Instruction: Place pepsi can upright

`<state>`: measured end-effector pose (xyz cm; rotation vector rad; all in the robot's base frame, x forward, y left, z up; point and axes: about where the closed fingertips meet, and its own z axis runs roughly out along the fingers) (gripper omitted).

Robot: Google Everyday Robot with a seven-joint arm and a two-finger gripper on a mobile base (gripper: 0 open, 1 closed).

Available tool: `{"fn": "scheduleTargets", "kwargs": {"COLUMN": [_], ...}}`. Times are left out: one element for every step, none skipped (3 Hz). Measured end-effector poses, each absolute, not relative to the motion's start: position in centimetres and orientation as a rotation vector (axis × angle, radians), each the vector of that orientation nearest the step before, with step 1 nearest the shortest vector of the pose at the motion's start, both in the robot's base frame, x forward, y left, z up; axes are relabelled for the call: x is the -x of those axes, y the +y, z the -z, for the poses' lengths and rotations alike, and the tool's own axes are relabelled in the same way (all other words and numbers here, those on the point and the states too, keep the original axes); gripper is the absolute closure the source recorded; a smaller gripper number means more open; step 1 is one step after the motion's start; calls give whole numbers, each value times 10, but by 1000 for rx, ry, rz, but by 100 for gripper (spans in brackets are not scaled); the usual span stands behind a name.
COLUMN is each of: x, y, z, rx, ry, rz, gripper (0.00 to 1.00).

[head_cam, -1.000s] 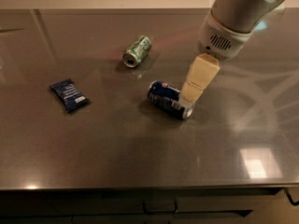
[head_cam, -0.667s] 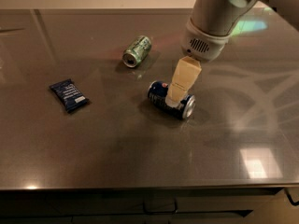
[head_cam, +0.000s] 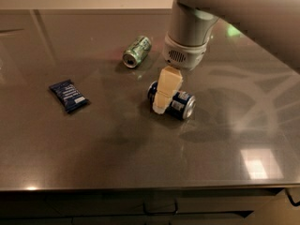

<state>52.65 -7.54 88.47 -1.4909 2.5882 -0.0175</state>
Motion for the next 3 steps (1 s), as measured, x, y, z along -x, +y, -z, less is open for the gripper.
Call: {"fn": "scheduleTargets", "kwargs": {"x": [-524,-524,-528], "y": [-67,-63,-62], "z": [-871,-857,-847], "rx": [1496,1491,1483], "ry": [2624,2654,2673], "rz": [14,12,13], "gripper": [0,0,0]}}
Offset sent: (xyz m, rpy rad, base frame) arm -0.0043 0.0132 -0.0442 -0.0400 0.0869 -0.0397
